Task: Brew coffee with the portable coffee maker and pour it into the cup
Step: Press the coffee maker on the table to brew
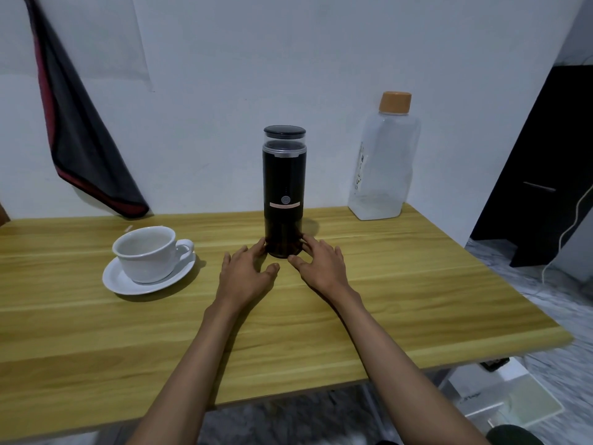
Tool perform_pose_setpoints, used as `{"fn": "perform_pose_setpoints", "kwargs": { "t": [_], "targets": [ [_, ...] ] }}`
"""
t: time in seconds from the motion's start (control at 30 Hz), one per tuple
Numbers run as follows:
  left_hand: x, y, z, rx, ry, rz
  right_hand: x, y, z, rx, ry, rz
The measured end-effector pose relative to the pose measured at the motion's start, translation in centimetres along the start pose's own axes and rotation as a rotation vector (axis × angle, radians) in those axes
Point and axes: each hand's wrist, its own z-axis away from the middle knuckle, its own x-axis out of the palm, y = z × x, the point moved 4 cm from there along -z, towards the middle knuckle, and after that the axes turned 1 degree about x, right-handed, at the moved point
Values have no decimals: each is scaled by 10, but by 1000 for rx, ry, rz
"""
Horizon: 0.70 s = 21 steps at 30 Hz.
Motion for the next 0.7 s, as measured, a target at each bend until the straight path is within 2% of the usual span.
{"fn": "perform_pose_setpoints", "kwargs": {
  "t": [0.7],
  "targets": [
    [-1, 0, 0, -1, 5, 2, -2, -2, 2, 0, 0, 6]
  ]
}}
